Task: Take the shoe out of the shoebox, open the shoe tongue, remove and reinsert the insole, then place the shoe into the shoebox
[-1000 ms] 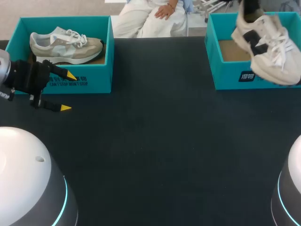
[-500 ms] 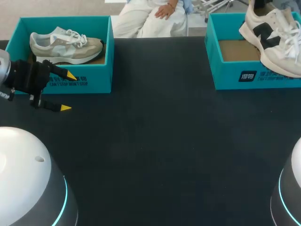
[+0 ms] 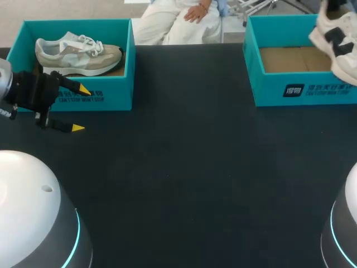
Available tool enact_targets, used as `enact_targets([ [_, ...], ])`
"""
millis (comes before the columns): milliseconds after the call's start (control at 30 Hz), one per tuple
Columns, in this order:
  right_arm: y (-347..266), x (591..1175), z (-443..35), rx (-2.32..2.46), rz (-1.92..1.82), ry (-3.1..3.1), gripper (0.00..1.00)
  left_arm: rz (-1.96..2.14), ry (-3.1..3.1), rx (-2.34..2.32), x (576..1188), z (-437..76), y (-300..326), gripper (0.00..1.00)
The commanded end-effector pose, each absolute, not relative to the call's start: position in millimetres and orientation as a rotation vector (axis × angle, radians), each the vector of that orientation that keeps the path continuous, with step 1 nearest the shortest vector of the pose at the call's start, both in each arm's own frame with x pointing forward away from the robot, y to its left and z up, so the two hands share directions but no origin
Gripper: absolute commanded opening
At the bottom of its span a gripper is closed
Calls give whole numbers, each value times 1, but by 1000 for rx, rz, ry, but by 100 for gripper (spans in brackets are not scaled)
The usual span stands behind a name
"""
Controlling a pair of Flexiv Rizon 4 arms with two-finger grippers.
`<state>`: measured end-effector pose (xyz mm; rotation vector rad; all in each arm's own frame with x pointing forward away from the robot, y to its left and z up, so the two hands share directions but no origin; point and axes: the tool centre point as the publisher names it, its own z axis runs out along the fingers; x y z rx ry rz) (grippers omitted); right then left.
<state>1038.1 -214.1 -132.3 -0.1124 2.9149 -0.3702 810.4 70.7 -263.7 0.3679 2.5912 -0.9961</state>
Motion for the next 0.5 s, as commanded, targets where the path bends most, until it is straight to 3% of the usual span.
enact_targets([
  [33, -253, 1058, -134, -74, -398, 2916, 0, -992, 2593, 368, 809, -263, 71, 100],
  [300, -306, 1085, -152, 114, -454, 2936, 0, -992, 2593, 368, 809, -263, 71, 100],
  [500, -317, 1089, -156, 551, -453, 2845, 0, -992, 2593, 368, 809, -263, 71, 100],
])
